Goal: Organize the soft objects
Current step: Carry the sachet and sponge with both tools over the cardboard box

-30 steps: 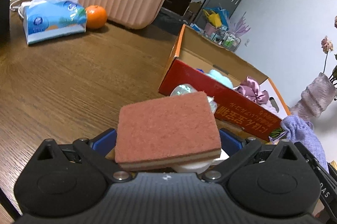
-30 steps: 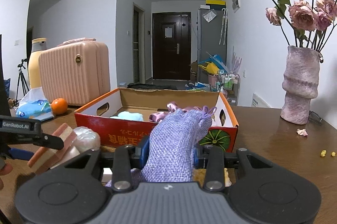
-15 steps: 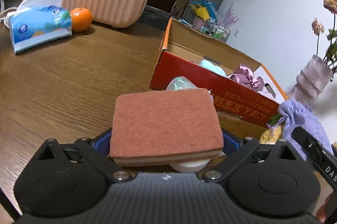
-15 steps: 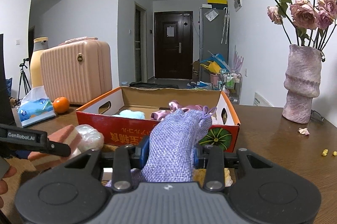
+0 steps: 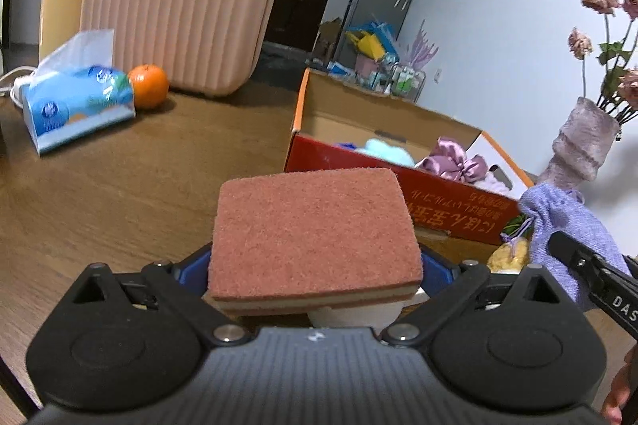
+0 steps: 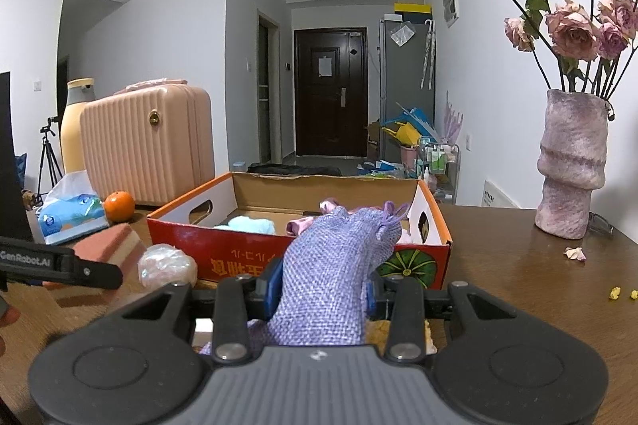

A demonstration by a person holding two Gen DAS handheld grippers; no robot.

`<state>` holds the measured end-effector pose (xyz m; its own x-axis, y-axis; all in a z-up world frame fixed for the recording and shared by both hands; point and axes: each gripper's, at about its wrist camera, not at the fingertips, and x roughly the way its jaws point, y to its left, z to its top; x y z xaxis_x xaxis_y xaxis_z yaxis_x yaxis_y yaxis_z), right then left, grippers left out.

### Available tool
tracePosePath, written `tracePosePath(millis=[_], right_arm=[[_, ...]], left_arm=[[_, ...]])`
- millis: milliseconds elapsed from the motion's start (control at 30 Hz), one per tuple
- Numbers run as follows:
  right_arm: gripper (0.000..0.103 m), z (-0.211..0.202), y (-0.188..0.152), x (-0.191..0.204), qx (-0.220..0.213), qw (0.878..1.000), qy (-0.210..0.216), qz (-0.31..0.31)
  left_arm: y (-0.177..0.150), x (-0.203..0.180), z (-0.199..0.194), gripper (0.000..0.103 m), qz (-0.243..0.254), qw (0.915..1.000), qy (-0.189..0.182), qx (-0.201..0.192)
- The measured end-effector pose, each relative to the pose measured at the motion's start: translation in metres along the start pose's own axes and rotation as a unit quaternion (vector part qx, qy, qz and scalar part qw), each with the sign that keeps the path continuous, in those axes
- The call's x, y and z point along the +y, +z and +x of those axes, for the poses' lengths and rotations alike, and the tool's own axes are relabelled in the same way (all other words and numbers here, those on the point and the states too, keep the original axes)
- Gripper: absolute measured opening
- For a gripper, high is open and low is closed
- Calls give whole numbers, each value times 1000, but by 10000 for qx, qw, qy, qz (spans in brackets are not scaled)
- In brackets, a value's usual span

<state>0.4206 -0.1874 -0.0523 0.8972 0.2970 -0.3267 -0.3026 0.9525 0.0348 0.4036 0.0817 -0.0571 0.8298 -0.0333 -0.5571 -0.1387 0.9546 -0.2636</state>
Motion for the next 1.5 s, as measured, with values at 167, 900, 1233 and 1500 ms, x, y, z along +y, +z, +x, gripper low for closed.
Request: tracePosePath(millis=[167, 900, 1233, 1500], right_arm=[[37, -3, 2, 0, -84, 10000, 43, 11], [37, 9, 28, -5, -543, 9982, 184, 173], [37, 28, 47, -15, -793, 9962, 223, 286], [38, 54, 58, -21, -825, 9956, 219, 396]], left_arm=[[2, -4, -9, 100, 87, 9997, -67, -217], [32, -42, -16, 100, 379, 9947, 24, -959], [49, -62, -2, 100, 380, 9924, 21, -1171], [61, -72, 15, 100, 428, 9916, 44, -1223]])
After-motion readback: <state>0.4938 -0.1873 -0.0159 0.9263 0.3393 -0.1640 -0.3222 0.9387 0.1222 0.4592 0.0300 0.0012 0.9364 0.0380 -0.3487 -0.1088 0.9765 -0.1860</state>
